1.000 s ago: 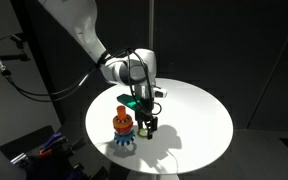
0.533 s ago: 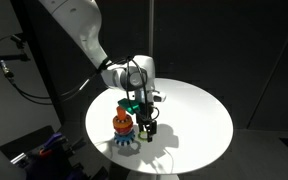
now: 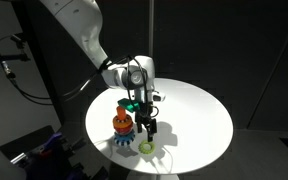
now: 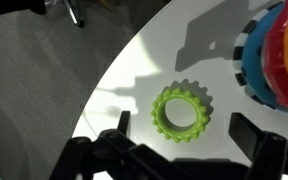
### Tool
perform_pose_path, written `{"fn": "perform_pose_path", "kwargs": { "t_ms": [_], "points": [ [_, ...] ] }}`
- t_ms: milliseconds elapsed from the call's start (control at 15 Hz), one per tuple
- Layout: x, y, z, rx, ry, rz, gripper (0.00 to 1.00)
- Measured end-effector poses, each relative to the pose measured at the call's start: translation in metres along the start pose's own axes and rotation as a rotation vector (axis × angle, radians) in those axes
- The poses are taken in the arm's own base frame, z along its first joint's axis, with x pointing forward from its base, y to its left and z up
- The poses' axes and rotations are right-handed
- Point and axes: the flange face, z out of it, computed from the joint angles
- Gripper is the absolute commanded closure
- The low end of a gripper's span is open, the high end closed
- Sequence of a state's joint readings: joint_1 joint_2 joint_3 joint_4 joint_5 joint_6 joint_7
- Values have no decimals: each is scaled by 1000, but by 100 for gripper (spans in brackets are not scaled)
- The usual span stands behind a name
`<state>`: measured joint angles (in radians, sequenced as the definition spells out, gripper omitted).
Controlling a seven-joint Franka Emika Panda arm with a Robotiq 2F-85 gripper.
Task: Remove the light green ring from the rings stacking stand and put it on the table
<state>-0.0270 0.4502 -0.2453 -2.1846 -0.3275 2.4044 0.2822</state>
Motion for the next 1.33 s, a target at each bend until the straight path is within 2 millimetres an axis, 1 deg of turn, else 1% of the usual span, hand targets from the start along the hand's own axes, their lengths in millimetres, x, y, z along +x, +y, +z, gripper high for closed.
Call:
{"fn": "perform_pose_path", "kwargs": {
  "t_ms": [200, 400, 667, 933, 1133, 1333],
  "points": [
    [-1, -7, -9, -34, -58, -33, 0],
    [1, -13, -28, -67, -78, -57, 0],
    [2, -17, -60, -85, -66, -74, 0],
    [-3, -22, -96, -102, -24, -103, 0],
    [-11, -28, -123, -92, 22, -121, 0],
    [-24, -30, -146, -76, 62, -157, 0]
  ]
}}
